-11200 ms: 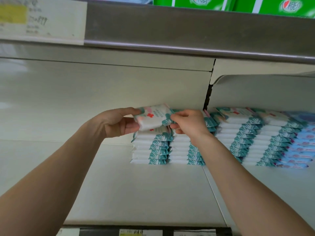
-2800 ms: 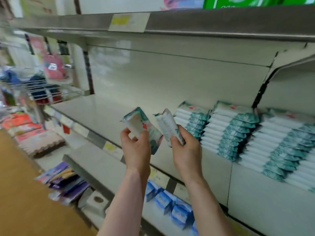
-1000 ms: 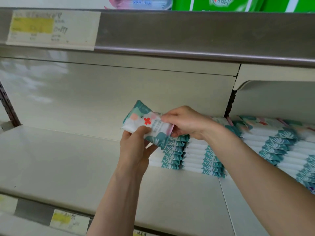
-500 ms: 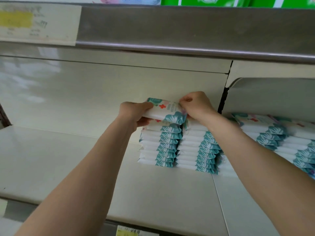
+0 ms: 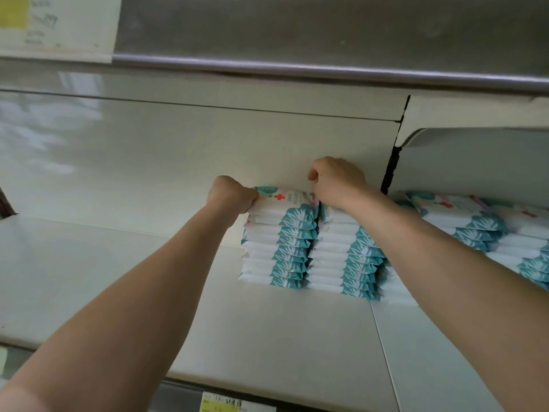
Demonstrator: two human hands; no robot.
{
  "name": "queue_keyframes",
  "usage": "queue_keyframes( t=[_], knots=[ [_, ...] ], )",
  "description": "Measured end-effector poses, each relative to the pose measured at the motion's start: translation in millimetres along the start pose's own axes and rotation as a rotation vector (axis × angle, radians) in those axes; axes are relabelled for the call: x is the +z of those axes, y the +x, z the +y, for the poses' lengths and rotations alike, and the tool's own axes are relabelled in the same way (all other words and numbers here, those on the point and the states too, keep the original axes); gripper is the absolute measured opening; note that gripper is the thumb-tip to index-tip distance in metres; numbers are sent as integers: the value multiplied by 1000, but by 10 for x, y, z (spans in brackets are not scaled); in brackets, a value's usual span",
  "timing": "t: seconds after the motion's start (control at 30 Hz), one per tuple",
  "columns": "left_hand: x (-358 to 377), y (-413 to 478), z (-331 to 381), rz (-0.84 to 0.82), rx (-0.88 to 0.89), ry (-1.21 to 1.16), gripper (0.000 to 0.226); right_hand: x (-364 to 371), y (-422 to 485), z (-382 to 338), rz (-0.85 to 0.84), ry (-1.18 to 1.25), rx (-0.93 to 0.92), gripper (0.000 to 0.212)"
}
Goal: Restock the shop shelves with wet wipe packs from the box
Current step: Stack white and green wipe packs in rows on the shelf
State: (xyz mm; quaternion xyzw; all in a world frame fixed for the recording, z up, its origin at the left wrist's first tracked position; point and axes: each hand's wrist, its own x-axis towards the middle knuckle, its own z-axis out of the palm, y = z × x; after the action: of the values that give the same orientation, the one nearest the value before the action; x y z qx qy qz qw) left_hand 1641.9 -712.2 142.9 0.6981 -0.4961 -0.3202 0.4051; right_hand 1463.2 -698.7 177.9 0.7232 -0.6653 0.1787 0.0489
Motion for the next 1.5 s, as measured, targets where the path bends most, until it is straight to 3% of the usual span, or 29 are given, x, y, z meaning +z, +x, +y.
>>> queue_keyframes(
  t=[0.07, 0.17, 0.23, 0.47, 0.63, 0.77, 1.13, 1.5],
  knots=[
    [17, -8, 10, -37, -1, 9, 20, -52, -90, -59, -28, 20, -75, 10],
    [45, -39, 21, -99, -4, 12, 28, -80, -238, -149, -238, -89, -203, 27],
    [70, -68, 14, -136, -6, 7, 39, -39, -277, -166, -280, -231, -237, 36],
    [86, -77, 27, -122, 62, 101, 40, 90, -306, -220, -194, -307, -288, 39],
    [103, -146, 23, -30, 223, 209, 48, -4, -299, -261, -204, -267, -284, 33],
    [140, -219, -14, 4, 333, 353, 34, 16, -291, -320, -197, -206, -289, 22],
    [36, -364, -137, 23, 300, 252, 36, -54, -429, -418, -196, -207, -226, 22],
    [-499, -761, -437, 125, 184, 252, 38, -42, -817, -900, -187, -142, -462, 26]
  ],
)
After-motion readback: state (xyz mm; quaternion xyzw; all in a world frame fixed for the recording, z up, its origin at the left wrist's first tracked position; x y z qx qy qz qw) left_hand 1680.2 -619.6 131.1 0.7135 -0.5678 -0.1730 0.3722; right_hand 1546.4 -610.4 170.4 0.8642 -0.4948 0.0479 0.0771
